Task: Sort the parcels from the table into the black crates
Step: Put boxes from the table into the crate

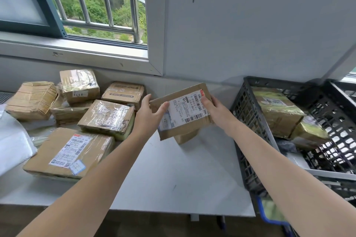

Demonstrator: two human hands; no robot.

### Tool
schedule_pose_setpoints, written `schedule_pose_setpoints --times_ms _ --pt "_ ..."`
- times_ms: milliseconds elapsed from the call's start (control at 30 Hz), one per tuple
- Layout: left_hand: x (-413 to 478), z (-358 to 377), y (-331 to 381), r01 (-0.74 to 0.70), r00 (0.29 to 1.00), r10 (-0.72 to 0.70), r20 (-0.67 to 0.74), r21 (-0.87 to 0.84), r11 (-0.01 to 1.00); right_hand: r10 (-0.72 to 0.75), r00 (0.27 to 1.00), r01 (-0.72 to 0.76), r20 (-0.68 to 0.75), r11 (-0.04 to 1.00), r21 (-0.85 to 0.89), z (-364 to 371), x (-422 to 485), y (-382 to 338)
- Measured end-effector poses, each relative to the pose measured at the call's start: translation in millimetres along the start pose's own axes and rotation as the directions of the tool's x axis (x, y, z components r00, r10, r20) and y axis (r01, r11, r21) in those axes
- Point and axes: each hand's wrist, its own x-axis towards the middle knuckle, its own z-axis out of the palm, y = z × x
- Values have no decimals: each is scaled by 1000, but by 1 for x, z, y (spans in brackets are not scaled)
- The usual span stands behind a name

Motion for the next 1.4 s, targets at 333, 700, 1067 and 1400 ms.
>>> schedule_pose_setpoints --times_ms 333,700,1067,1400 --pt "0 7 17 63 984 -31 174 -183 981 9 1000 -8 13 1000 -12 -30 -1 -18" --pt "-11 12 44 -28 849 188 493 -313 949 -216 975 224 61 939 -262 -55 8 -62" --pt "-24 8 66 -319 915 369 163 -270 909 -456 889 448 -38 884 -137 -28 -14 -58" --pt "-23 -5 71 -362 926 370 80 -98 927 -533 845 516 -42 834 -197 -32 -23 -83"
